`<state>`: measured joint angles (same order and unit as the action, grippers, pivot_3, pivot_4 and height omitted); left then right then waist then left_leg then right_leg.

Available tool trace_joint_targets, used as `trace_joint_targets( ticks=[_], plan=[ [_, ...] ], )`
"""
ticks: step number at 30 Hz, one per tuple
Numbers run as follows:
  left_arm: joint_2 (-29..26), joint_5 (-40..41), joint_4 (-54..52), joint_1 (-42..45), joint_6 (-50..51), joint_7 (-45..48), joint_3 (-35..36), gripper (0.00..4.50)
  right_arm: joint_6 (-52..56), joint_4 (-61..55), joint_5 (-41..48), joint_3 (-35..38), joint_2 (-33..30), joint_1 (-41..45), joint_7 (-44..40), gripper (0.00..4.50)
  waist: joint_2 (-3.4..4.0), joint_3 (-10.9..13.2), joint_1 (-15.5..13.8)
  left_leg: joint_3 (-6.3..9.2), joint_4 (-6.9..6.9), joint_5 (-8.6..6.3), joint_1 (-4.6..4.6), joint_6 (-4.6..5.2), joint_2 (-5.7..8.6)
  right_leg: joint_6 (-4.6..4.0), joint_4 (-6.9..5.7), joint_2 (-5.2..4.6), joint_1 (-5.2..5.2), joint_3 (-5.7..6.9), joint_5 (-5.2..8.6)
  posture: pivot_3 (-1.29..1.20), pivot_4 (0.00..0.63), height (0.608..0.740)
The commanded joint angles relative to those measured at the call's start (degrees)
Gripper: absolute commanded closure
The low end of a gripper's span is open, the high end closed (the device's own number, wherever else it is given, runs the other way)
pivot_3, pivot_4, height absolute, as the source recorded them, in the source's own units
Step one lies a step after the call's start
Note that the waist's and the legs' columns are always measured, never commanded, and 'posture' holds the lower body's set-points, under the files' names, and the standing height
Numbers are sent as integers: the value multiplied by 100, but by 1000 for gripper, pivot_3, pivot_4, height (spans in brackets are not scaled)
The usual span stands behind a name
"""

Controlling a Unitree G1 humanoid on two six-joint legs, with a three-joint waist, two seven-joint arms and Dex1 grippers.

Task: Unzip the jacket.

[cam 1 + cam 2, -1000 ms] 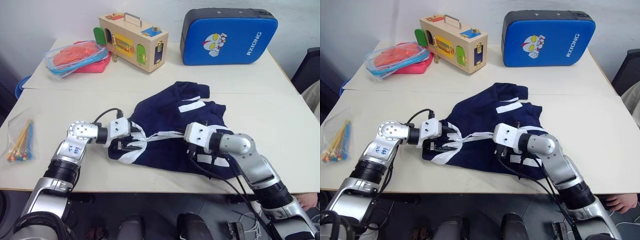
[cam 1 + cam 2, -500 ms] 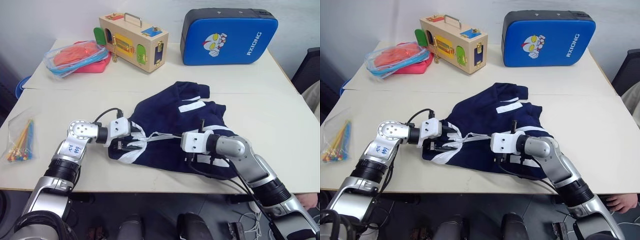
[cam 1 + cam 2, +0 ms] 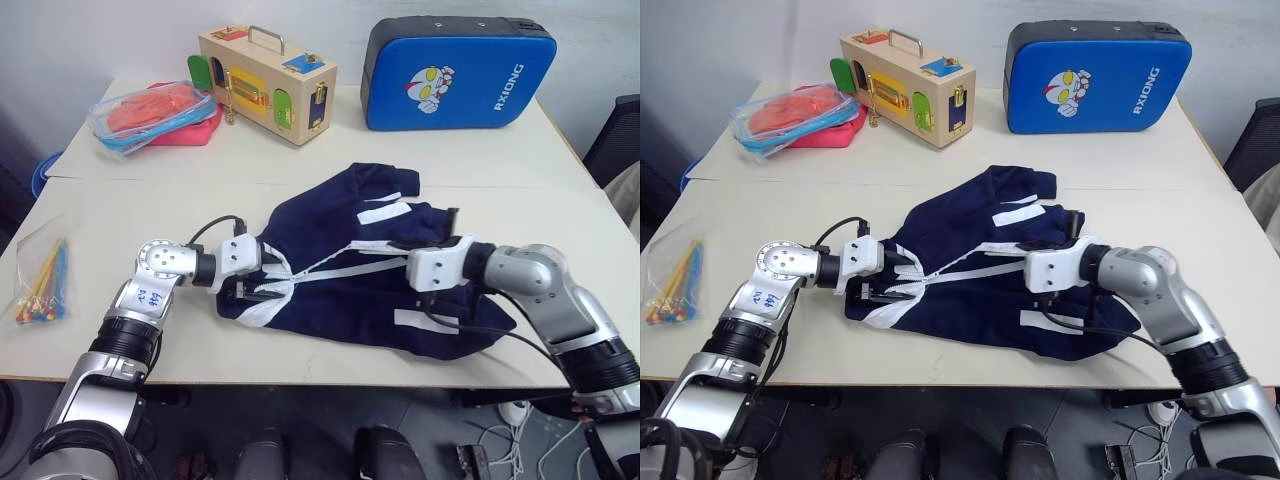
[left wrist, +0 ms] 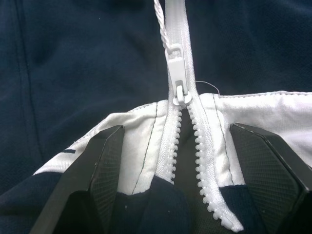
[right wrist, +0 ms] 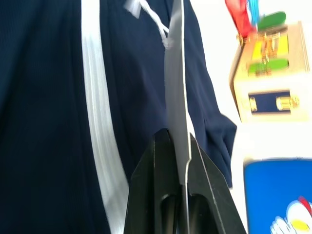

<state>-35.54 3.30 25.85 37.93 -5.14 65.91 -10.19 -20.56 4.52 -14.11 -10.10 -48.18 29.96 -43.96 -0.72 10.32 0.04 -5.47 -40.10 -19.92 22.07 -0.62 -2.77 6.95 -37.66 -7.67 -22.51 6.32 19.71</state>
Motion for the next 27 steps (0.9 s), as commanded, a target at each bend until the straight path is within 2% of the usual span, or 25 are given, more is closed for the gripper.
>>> trace_joint_targets(
  ticks=[1, 10, 19, 27],
  plan=[
    [22, -213, 172, -61, 27, -108, -99, 854, -254, 172, 146, 431, -293, -80, 94, 4491, 0, 0, -5, 0, 0, 0, 0, 0, 0, 0, 0, 0, 0, 0, 0, 0, 150, 740],
    [42, -227, 254, -52, -34, -121, -95, 854, -404, 742, 252, 895, -766, -275, 150, 4491, 1, 0, -19, 0, -1, 0, 0, 1, 1, 0, 2, -2, 2, 1, 0, 0, 150, 740],
    [32, -234, 338, -81, -141, -106, -90, 854, -748, 2195, 92, 1169, -1421, -44, 504, 4491, 16, -9, 1, -3, 0, 1, -3, 3, 1, 0, 2, -2, 4, 1, 0, 0, 150, 740],
    [24, -224, 325, -84, -149, -113, -81, 854, -1207, 4042, -462, 927, -1846, 242, 1138, 4491, 25, -15, 19, -6, 2, 3, -4, 5, 3, 0, 3, -7, 5, 0, 0, 0, 150, 740]
  ],
)
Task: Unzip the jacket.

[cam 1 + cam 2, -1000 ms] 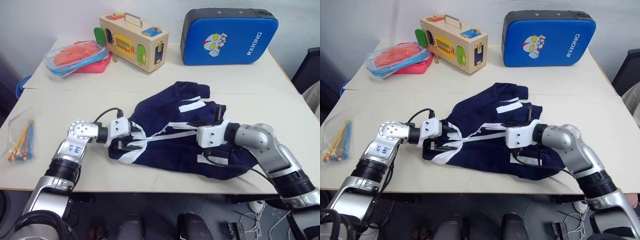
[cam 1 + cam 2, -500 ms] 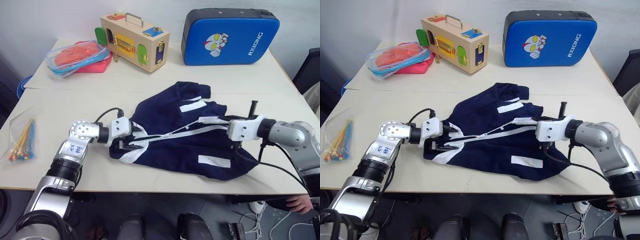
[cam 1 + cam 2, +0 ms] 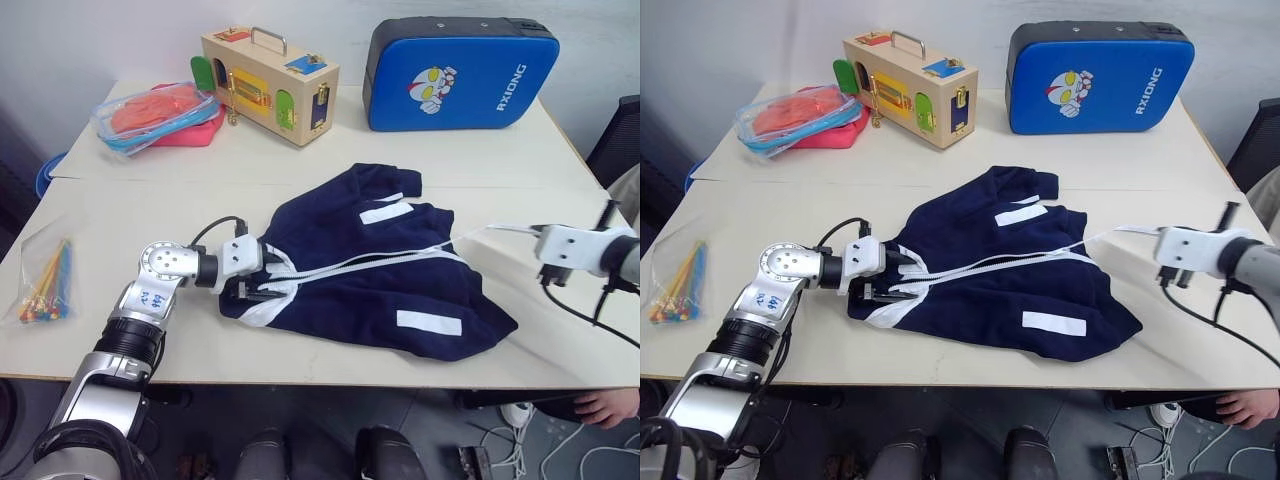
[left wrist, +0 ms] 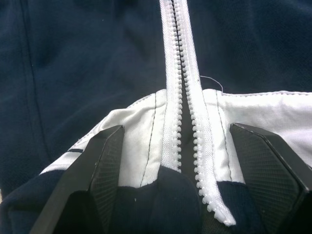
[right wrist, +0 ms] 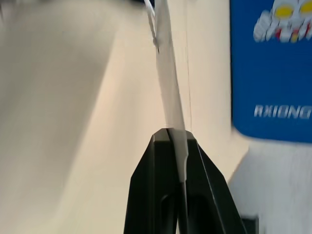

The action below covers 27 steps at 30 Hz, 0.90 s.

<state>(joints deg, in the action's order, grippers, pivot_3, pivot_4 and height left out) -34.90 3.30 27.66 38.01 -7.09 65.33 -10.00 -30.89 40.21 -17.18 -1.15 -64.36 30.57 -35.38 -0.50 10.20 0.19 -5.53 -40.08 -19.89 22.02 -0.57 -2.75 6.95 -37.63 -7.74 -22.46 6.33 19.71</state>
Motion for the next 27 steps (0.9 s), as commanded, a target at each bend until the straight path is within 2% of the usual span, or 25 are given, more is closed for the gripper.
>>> trace_joint_targets(
  ticks=[1, 12, 21, 24, 27],
  plan=[
    [-42, -221, 142, -92, 48, -56, -97, 854, -227, 653, -222, -6, -259, 241, 349, 4491, 4, -3, 11, 0, 1, 1, -2, 0, 0, 0, -1, 0, 0, 0, 0, 0, 150, 740],
    [-36, -197, 94, -98, 73, -54, -95, 854, -188, 2114, -819, -378, -455, 1022, 1092, 4491, 10, -4, 6, -5, 2, 2, -3, 0, -2, 0, -1, 1, 0, -4, 0, 0, 150, 740],
    [31, -218, 176, -8, 28, -59, -126, 854, 134, 2661, -922, -519, -408, 1679, 1455, 4491, 13, -6, -6, -6, 3, 2, -2, 0, -2, 0, 0, 1, 0, -6, 0, 0, 150, 740],
    [46, -222, 203, 11, 4, -69, -123, 854, -131, 2570, -537, -345, -264, 1618, 968, 4491, 13, -6, -8, -6, 3, 2, -2, 0, -1, 0, 0, 0, 0, -6, 0, 0, 150, 740],
    [72, -112, 175, 14, 78, -92, -31, 854, -370, 2110, 640, 108, 65, 1252, -480, 4491, 13, -6, 3, -6, 3, 2, -2, 0, -1, 0, 1, 1, 0, -5, 0, 0, 150, 740]
  ],
)
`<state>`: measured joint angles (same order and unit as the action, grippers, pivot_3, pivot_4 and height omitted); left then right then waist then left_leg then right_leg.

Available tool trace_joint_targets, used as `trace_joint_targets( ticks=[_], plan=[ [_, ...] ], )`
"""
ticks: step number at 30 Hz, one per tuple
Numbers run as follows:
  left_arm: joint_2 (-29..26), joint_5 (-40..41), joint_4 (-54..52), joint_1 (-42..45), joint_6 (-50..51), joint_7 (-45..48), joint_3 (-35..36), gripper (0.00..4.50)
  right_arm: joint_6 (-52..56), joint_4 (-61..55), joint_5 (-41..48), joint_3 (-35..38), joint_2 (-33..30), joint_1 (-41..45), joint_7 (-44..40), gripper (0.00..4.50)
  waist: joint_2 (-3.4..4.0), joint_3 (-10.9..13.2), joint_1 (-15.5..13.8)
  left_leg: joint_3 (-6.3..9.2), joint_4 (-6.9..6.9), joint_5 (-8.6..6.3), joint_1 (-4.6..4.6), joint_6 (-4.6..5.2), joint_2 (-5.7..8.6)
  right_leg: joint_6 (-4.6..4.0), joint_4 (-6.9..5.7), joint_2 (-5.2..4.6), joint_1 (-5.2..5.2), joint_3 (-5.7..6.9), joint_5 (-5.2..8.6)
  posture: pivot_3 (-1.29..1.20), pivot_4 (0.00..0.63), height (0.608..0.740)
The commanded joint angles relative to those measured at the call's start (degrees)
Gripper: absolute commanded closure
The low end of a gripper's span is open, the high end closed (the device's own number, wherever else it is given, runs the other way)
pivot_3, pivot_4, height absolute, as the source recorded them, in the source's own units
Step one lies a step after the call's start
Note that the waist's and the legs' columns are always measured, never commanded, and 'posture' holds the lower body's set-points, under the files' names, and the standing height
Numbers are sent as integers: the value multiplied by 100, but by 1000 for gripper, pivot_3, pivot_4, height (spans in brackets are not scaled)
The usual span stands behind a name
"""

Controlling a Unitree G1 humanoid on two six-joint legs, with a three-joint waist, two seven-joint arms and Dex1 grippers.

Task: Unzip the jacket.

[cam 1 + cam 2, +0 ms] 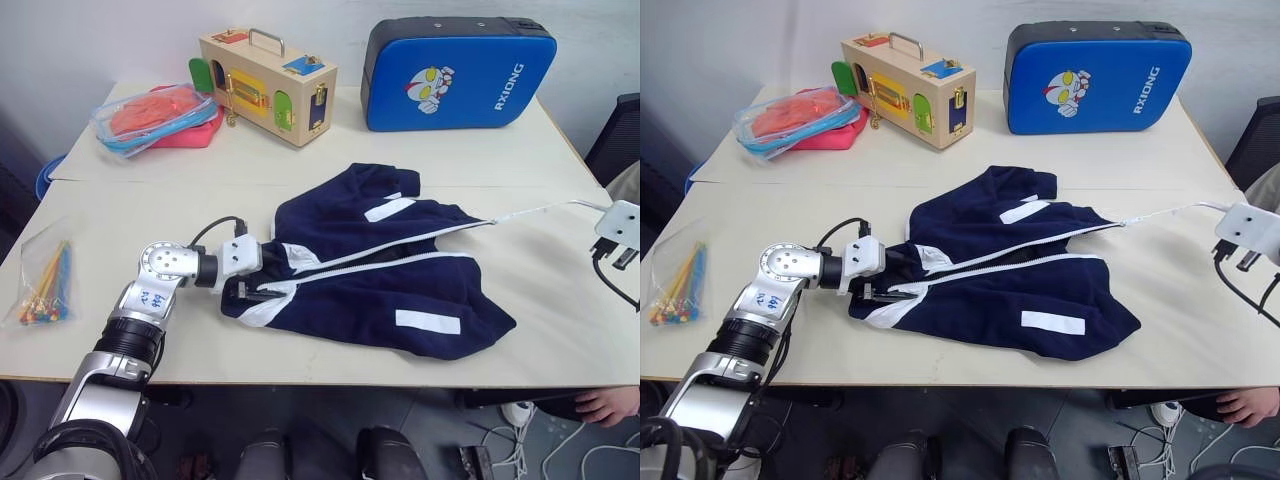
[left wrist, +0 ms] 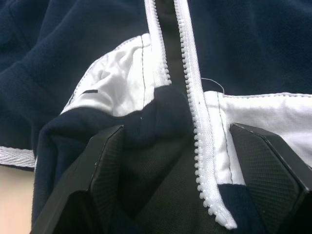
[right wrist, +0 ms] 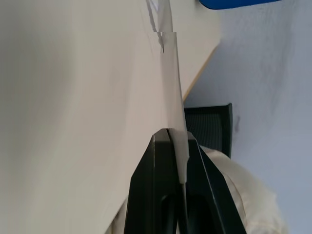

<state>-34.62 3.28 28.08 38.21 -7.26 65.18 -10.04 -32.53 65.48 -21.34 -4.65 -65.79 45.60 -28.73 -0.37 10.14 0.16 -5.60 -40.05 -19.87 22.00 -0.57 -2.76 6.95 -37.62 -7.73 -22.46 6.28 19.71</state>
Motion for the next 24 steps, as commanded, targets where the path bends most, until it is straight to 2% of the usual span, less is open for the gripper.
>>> trace_joint_targets(
  ticks=[1, 3, 5, 7, 13, 17, 19, 22, 24],
  plan=[
    [49, 9, 45, -13, 237, -65, 55, 854, -138, -638, 1362, 575, 273, -417, -1518, 4103, -1, 0, 12, 3, 0, 0, -2, 0, -3, 0, 8, 5, 9, 3, 0, 0, 150, 740],
    [-15, 304, -255, -66, 642, 23, 258, 854, 241, -1191, 1956, 781, 325, -807, -2286, 3560, -1, 1, 4, 3, 0, 0, -3, 0, -2, 2, 7, 5, 8, 3, -1, 0, 150, 740],
    [-198, 633, -657, -169, 1183, 180, 468, 525, 719, -1715, 2501, 982, 278, -1163, -3004, 2925, 2, 4, -5, 8, 0, 0, 7, 0, -2, 2, 6, 4, 1, 4, -1, 0, 150, 740],
    [-655, 1057, -1243, -415, 1745, 617, 718, 18, 1291, -2098, 2989, 1193, 64, -1467, -3722, 2187, 3, 10, 4, 10, 1, 0, 11, 0, -2, 2, 8, 5, -4, 6, -1, 0, 150, 740],
    [-2096, 2212, -2185, -819, 3505, 1319, 1755, 0, 2822, -2635, 3905, 1756, -703, -1966, -5354, 161, 11, 22, 11, 11, 8, 0, 11, 0, -8, 1, 17, 10, -5, 7, -1, 0, 150, 740],
    [-3052, 2518, -1993, -908, 3955, 1617, 2481, 0, 4004, -2809, 4457, 1882, -1314, -2015, -6232, 47, 16, 27, 18, 7, 8, 0, 6, 0, -8, 1, 15, 9, -5, 2, -1, 0, 150, 740],
    [-3403, 2602, -1782, -938, 4064, 1766, 2767, 0, 4418, -2799, 4666, 1828, -1494, -1835, -6377, 47, 18, 27, 20, 5, 9, -1, 6, 0, -9, 1, 15, 10, -7, -1, -1, 0, 150, 740],
    [-3751, 2506, -1585, -1119, 3810, 1972, 2969, 0, 4746, -2636, 4702, 1748, -1477, -1378, -6377, 47, 20, 28, 40, -4, 10, -2, 4, -2, -9, 1, 15, 10, -10, -5, 0, 0, 150, 740],
    [-3790, 2339, -1530, -1234, 3472, 1924, 2990, 0, 4805, -2588, 4719, 1709, -1421, -1245, -6377, 47, 21, 29, 54, -9, 15, -4, 3, -6, -9, 0, 14, 11, -15, -11, 0, 0, 150, 740]
  ],
)
